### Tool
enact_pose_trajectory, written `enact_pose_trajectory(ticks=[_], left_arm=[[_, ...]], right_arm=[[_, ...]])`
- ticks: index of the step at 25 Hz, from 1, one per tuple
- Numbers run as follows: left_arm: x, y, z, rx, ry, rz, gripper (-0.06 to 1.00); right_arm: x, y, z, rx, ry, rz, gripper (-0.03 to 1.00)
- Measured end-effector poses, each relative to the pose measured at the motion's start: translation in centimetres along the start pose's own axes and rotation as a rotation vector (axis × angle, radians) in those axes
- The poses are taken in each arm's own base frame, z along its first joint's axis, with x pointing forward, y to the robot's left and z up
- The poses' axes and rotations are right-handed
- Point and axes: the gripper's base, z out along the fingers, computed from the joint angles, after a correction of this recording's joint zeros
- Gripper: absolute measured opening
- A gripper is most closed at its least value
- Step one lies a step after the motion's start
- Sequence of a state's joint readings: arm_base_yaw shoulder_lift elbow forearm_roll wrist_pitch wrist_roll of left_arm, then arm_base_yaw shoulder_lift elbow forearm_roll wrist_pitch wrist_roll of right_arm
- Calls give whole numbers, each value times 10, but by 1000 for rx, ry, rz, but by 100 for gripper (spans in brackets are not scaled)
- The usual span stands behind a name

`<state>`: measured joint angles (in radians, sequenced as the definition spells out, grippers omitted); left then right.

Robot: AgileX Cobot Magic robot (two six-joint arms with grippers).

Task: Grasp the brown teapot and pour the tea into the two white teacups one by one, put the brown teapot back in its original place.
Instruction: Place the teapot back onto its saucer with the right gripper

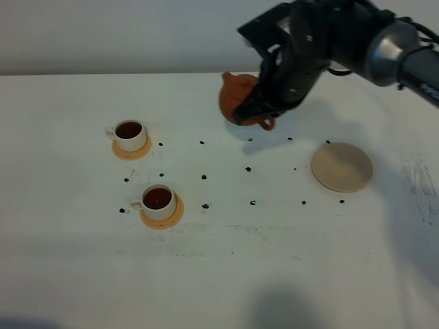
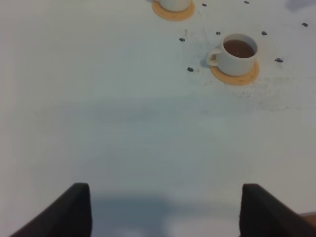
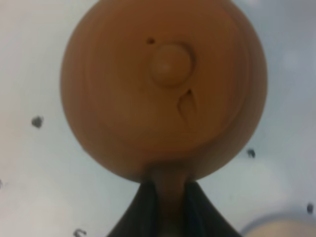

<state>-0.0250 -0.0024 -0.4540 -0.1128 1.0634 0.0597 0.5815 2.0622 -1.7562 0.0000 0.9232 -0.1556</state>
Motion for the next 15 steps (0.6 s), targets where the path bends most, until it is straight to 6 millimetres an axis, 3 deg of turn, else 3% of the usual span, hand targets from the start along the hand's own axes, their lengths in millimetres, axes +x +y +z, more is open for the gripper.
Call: enact_pose_trajectory(ticks=[10,15], left_arm=[[0,0,0,0,0,0,60],[0,0,0,0,0,0,60]], right_arm=[[75,-44,-22,63,-13,182,10],[111,-64,-16,91,15,273,10]])
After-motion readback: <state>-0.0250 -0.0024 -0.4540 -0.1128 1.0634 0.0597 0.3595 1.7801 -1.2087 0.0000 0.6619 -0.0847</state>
